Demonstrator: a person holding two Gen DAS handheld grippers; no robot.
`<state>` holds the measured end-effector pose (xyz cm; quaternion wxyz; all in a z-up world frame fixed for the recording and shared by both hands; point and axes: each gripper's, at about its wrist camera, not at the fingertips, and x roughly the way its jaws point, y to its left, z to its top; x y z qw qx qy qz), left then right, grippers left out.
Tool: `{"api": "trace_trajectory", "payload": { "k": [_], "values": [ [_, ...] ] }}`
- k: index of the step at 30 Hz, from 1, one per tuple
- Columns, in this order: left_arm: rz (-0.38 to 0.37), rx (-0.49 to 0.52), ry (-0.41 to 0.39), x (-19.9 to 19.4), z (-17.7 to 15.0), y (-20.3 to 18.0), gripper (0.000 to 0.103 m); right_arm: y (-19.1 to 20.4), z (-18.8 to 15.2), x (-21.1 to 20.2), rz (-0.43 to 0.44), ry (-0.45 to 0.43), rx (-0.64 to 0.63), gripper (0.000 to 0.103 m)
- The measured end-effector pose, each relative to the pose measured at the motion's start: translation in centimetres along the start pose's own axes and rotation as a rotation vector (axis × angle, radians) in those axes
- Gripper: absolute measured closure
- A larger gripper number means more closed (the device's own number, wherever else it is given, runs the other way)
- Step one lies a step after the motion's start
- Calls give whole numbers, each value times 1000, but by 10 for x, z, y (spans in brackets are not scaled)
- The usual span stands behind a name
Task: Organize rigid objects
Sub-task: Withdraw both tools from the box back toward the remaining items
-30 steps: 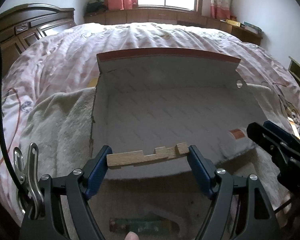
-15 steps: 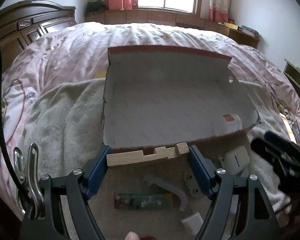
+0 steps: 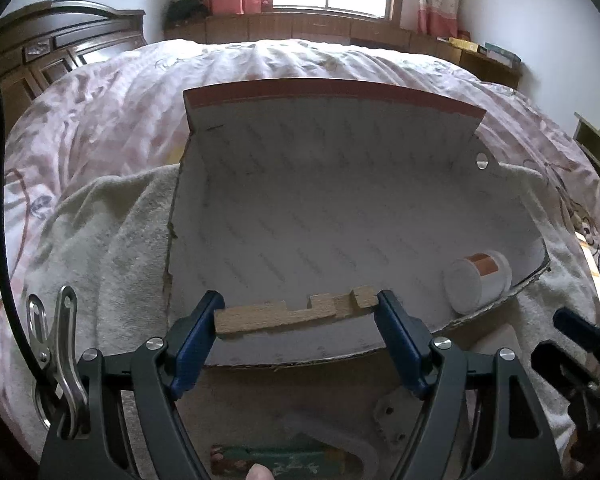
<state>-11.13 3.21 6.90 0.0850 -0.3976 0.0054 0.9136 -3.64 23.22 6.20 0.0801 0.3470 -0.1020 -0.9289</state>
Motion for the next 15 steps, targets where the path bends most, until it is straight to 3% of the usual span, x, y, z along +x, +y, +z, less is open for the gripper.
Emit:
{"api": "trace_trajectory", "payload": {
  "k": [15],
  "values": [
    [0,-6,-13,-13,-3,3,23,4,-5,9,-20,33,-20,27]
  ]
}}
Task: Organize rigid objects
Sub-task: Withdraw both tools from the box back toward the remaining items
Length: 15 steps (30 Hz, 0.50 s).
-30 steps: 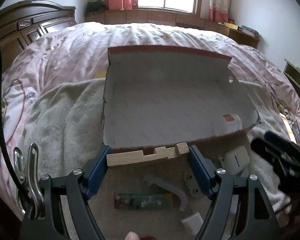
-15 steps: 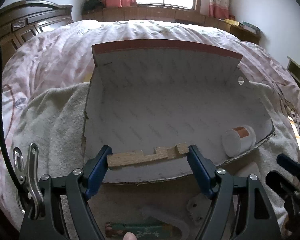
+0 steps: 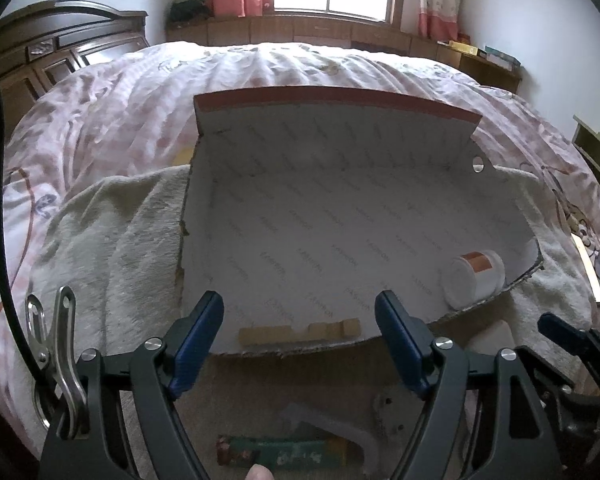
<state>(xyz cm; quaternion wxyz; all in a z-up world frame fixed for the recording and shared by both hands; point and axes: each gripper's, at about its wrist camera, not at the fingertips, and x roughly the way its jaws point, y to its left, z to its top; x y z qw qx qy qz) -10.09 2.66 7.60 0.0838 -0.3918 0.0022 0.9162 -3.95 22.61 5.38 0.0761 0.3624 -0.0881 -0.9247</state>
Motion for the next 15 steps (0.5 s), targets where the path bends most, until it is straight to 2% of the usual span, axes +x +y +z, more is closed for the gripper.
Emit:
{"api": "trace_trajectory", "payload": {
  "k": [4,15],
  "values": [
    [8,-11,-9,-12,-5,4,23,4,-3,3,-33,24,-22,27],
    [24,-21,-5,-41,-28,16,23,20,-19,1,-31,74,-73,27]
  ]
}}
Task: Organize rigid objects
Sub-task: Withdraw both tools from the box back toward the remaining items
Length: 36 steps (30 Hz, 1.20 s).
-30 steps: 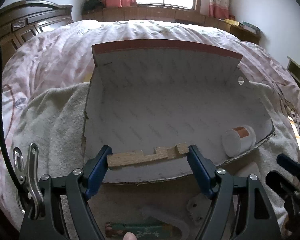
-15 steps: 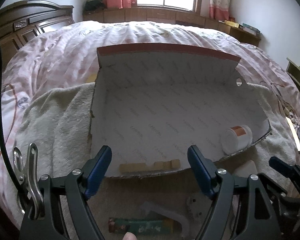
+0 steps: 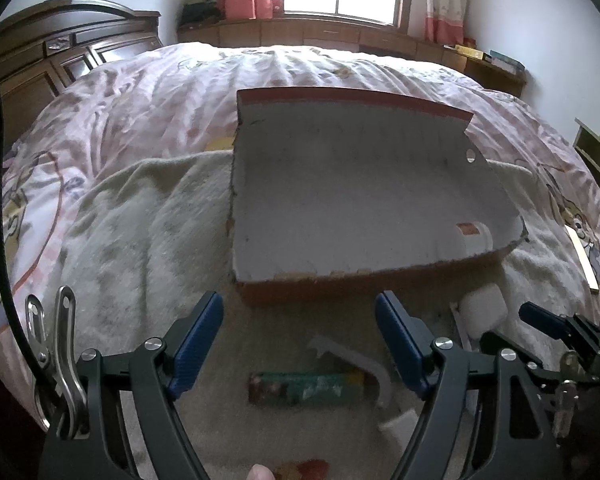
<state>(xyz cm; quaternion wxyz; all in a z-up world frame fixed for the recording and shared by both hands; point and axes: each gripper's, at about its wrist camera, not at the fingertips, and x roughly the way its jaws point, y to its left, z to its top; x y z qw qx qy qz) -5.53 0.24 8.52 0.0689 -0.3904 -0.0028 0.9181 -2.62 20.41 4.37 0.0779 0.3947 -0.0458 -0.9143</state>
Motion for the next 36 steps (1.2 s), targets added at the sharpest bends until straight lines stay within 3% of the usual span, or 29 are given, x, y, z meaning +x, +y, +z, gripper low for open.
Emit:
{"api": "trace_trajectory", "payload": {
  "k": [20,36],
  "values": [
    [-9,-13,29,-28,-52,11,23,28,-32,-18,-10,33,-84,27],
    [-35,-41,106,-33,-95,26,23,20,-58,-31,13,44,-77,27]
  ]
}}
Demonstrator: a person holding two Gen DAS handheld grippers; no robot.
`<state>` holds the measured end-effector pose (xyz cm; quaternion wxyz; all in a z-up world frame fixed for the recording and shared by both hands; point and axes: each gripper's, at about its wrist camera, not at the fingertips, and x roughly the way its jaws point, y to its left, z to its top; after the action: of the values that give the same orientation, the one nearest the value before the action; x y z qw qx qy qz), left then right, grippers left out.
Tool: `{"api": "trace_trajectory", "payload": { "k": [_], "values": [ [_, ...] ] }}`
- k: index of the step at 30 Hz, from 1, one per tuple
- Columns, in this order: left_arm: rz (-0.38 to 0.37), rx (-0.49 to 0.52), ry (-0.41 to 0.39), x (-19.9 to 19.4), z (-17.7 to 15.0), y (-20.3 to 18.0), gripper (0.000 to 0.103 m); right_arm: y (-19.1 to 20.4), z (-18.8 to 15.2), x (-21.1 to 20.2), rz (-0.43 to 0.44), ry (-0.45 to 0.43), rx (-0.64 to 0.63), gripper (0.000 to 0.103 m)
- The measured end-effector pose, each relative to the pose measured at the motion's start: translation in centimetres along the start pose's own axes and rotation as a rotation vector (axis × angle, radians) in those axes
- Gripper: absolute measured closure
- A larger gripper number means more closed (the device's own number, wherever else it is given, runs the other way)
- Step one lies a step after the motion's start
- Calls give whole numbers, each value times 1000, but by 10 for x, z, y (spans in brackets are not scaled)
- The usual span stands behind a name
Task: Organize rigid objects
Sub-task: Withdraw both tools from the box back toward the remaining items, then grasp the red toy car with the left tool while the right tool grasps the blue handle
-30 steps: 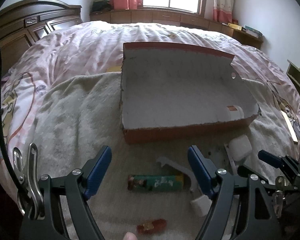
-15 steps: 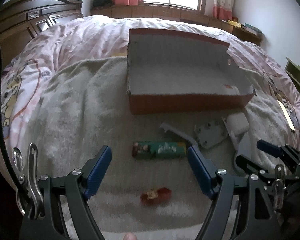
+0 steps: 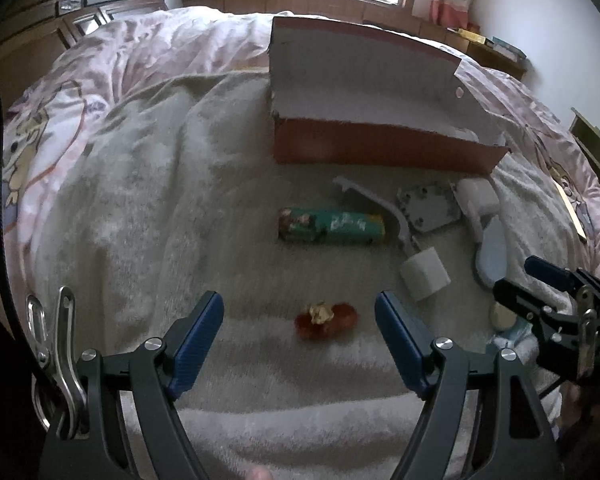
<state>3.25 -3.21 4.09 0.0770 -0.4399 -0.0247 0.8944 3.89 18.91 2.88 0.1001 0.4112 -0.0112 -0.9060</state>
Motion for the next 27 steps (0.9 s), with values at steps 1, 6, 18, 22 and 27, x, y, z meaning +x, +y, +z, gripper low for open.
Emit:
{"api": "trace_trajectory", "payload": {
  "k": [1,6,18,22,27],
  "values": [
    [-3,-5,6,0,-2,1,23,-1,-2,-1,3,1,4,27],
    [-30,-27,35,3,-10,1,23,-4,-10,-4,14,7,9,27],
    [-17,8,48,24,-12,-20,23,-9,-28,-2,19,36,19,27],
    [17,15,43,28,-14,-21,25,-14,-31,3,28,49,49,27],
    [23,3,32,28,-15,-17,28,-7,-31,4,34,39,25,27]
  ]
}}
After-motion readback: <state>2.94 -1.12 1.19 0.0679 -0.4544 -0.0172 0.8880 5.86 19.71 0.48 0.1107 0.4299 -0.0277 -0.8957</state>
